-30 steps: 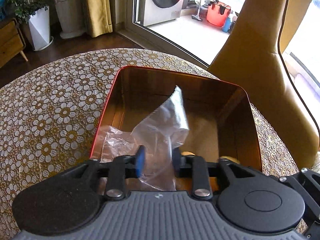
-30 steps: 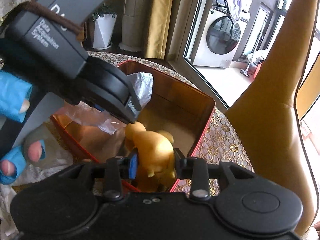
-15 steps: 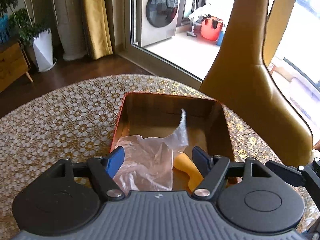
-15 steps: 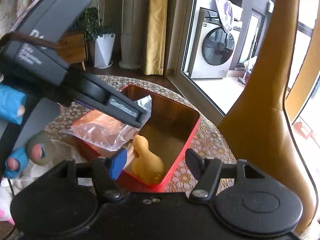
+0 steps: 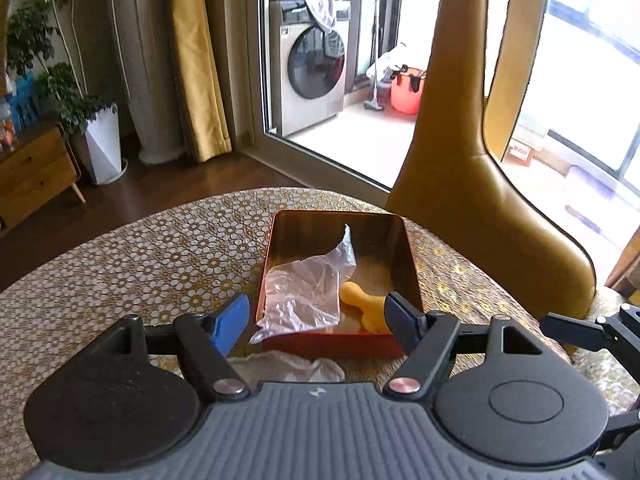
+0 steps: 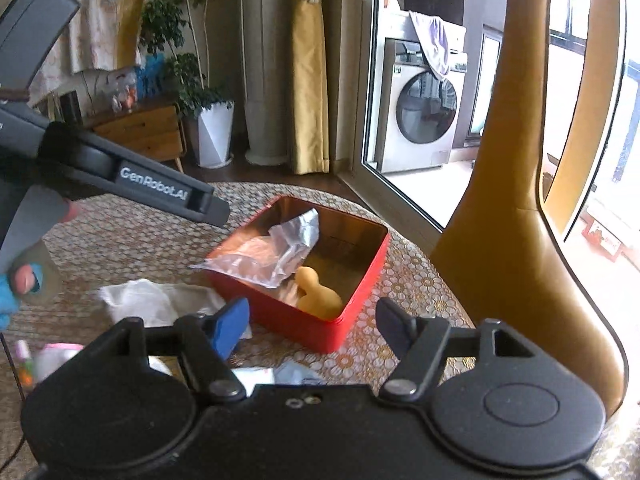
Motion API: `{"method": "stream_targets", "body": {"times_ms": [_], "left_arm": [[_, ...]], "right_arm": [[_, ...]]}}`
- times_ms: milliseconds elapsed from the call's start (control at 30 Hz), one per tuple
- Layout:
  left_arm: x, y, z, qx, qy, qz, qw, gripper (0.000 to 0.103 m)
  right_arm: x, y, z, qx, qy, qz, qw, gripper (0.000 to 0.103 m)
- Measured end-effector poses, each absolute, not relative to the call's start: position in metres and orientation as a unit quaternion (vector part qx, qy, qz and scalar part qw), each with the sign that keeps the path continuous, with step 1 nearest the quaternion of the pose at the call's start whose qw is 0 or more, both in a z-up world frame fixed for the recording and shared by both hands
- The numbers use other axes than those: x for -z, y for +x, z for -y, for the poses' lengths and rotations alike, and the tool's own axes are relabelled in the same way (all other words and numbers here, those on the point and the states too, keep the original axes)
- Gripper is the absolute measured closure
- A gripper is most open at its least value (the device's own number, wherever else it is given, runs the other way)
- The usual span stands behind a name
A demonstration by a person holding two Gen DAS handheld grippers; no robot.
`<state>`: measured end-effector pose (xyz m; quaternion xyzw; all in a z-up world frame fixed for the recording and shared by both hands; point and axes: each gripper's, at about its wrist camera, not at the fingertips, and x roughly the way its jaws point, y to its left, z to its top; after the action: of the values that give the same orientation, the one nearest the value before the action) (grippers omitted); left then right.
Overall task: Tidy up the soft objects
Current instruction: 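Open both tools to drop the duck and bag in the box, withdraw, then grasp the white face mask with the right tool while the left tool grasps the white mesh cloth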
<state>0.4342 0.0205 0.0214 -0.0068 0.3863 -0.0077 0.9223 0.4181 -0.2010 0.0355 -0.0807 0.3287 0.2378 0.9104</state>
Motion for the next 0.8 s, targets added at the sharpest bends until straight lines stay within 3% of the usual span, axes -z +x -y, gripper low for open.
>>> {"method": "stream_targets", "body": {"times_ms": [467,600,800], "left_arm": [[-0.038,0.322,-0.034,0.031,-0.019,-0.358,0.933,0.028],[-0.031,0.297,-0.045,0.033,-0.033,-0.354,0.934,0.021],[-0.016,0.267,-0.061,0.031,-0.051,-0.351,0.934,0.018]], "right_arm": [[-0.056,0.334,0.218,-0.247,-0.051,-0.295,0.921,0.021],[-0.053,0.313,0.222,-0.251,-0.046,-0.291,0.922,0.017],[-0.037,0.289,0.222,-0.257,-0.034,-0.3,0.918,0.011]]}}
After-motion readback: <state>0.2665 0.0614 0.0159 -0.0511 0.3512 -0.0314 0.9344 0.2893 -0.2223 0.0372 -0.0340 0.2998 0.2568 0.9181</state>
